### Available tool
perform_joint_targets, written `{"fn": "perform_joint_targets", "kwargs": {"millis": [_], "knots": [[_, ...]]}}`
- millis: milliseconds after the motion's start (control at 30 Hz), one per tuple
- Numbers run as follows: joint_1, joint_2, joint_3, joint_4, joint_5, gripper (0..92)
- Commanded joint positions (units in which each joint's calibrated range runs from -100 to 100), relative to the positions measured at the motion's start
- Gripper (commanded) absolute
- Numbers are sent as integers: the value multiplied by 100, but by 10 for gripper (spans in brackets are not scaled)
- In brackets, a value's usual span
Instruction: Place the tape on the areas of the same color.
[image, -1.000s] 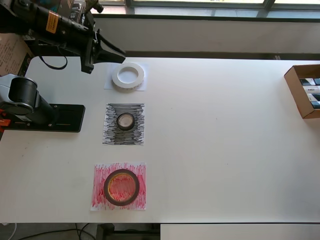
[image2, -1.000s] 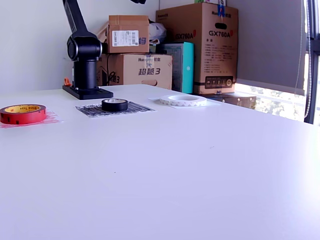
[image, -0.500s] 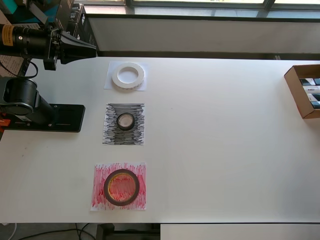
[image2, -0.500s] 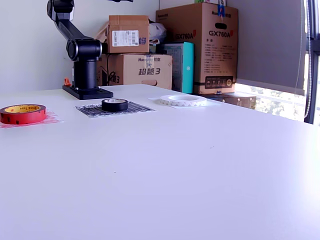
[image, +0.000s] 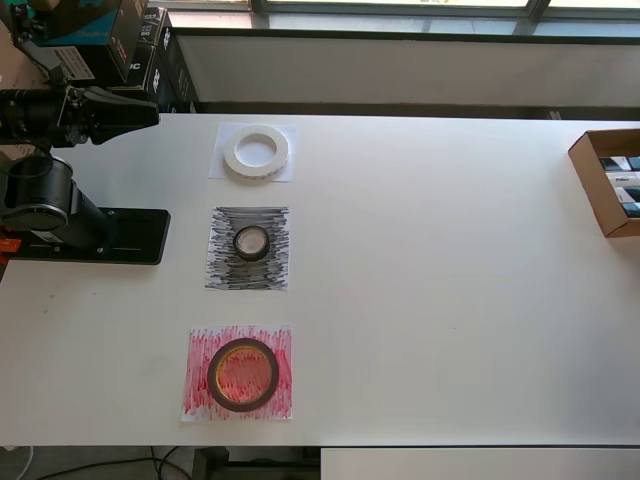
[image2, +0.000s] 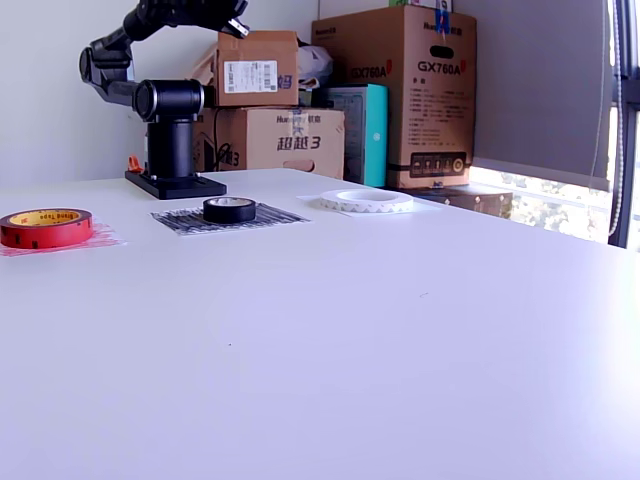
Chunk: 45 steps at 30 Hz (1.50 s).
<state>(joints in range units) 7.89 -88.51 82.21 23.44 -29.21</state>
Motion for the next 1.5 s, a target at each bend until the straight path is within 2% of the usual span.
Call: {"fn": "perform_joint_targets", "kwargs": {"millis": [0,333,400,533,667,1200,1267,1400,1467], "knots": [[10,-794,297,28,-34,1],[26,-1084,425,-57,-42,1],[34,-1084,688,-490,-42,1],[97,-1084,1451,-1873,-42,2],[105,-1084,1715,-2323,-50,2],[73,-1074,1715,-2187,23,2],[65,-1065,1715,-1822,23,3],[57,-1065,1697,-371,23,3],[73,-1074,1633,-40,32,3]]}}
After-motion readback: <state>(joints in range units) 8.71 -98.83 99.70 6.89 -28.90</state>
